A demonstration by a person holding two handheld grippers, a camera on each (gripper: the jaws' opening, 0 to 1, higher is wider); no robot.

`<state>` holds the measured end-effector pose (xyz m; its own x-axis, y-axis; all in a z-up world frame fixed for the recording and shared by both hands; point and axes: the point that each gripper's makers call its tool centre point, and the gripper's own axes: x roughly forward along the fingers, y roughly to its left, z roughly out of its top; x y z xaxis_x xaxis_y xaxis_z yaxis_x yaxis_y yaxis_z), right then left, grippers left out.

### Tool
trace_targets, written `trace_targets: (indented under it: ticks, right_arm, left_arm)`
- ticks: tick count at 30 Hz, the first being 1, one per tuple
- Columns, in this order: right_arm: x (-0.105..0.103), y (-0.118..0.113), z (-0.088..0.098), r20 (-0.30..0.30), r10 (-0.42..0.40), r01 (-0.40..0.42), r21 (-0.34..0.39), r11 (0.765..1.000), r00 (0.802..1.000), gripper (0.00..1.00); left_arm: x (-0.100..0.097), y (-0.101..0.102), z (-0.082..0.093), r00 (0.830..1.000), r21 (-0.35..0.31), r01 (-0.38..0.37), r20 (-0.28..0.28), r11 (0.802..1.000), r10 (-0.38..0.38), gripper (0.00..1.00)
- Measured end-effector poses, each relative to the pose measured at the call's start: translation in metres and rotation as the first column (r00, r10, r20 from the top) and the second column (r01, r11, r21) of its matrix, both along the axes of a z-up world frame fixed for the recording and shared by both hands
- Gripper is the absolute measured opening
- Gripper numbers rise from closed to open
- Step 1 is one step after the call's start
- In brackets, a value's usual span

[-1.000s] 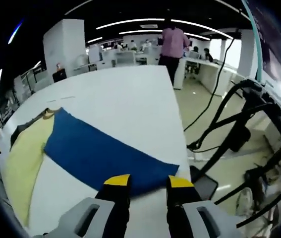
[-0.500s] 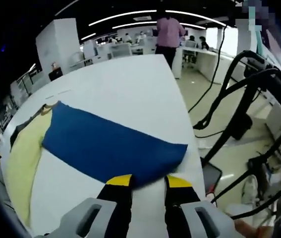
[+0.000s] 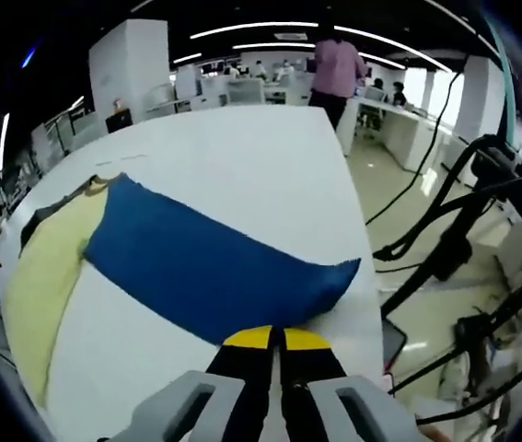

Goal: Fold the garment on the visible template until the final outline fits inside the template.

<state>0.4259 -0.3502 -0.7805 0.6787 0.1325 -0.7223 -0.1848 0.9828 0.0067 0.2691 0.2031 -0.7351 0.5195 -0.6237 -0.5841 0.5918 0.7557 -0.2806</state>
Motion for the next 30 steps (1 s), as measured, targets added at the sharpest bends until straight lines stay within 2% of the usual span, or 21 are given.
trace_targets:
  ticks: [10, 14, 30]
  right_arm:
    - [0.003, 0.011, 0.015, 0.041, 0.037, -0.037, -0.008, 0.999, 0.998, 0.00]
    - [0.004, 0.015, 0.018, 0.048, 0.050, -0.050, -0.007, 0.999, 0.998, 0.00]
    - [0.013, 0.047, 0.038, 0.082, 0.121, -0.123, 0.015, 0.992, 0.989, 0.00]
  left_arm:
    - [0.001, -0.004, 0.000, 1.000, -0.005, 0.012, 0.004, 1.000, -0.012, 0.28]
    - [-0.002, -0.003, -0.002, 1.000, 0.014, 0.021, 0.006, 1.000, -0.021, 0.28]
    - [-0.007, -0.001, -0.003, 1.000, 0.012, 0.022, 0.005, 1.000, -0.022, 0.28]
